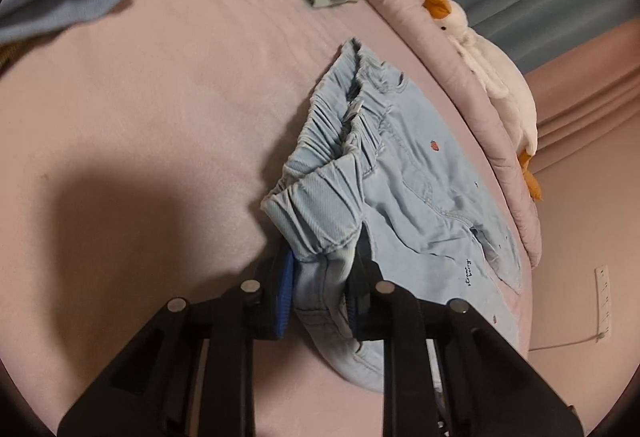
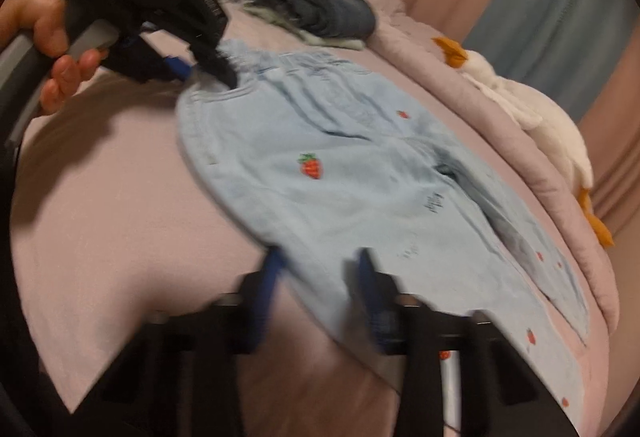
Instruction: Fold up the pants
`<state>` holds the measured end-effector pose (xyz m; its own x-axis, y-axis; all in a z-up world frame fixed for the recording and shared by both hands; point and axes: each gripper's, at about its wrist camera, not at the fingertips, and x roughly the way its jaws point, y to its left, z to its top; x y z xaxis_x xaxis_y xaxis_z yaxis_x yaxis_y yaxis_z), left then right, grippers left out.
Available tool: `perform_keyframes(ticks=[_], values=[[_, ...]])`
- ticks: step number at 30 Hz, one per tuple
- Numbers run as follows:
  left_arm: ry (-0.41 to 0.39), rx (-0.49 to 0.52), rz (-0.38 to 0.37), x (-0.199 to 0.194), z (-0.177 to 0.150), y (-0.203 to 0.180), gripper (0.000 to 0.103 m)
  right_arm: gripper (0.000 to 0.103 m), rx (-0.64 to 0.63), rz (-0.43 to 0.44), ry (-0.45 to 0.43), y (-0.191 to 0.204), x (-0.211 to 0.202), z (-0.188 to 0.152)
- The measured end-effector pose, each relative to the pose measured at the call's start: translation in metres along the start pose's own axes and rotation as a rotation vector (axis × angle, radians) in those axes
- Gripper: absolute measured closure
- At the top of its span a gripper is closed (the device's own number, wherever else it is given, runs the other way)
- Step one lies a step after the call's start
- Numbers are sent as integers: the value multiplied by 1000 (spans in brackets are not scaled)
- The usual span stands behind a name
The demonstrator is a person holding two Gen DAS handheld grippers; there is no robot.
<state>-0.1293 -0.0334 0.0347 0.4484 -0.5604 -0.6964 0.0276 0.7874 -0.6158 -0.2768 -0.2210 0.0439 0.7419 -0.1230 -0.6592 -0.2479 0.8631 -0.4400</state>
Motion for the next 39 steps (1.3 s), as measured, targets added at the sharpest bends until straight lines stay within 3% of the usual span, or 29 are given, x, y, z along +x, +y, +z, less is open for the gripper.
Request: perform_keyframes(ticks=[5,8,10,13,16,18,21,24,26,28,30,32,35,36,39], values=[[-51,65,-2,-26,-2,0,82,89,-30,-4,7,7,-17,6],[-45,127,47,-26,-5,2,79,89,-28,28,-6,14,-26,7],[-11,127,88,-17,-4,5,75,89,-53,53,40,22,-16,4],[-27,143,97,-27,-3,8,70,88,-53,34,40,24,-14,1],[-82,213,125,-50,-1,1,67,74,30,128,24,4,-31,3],[-138,256,130,-65,1,-6,60,64,113,169,-18,-16,-46,3],[-166,336,92,-70,2,-27,53,52,241,135,-43,-53,-52,-2],[-121,414,39,-50,-1,-49,49,52,375,40,32,-91,-32,-13],[-68,467,39,-25,-9,-56,48,52,433,-1,99,-108,-14,-28],[5,479,116,1,-13,-52,48,52,482,-7,236,-117,7,-56],[103,470,179,28,-18,-37,48,52,576,67,218,-129,3,-79],[69,525,168,25,-22,-42,40,52,673,83,208,-149,-11,-97],[78,545,175,28,-19,-54,38,52,856,26,161,-194,-43,-140],[71,544,154,28,-17,-60,38,51,920,-9,152,-211,-52,-156],[44,564,126,33,-12,-79,33,50,1088,-254,176,-268,-83,-213]])
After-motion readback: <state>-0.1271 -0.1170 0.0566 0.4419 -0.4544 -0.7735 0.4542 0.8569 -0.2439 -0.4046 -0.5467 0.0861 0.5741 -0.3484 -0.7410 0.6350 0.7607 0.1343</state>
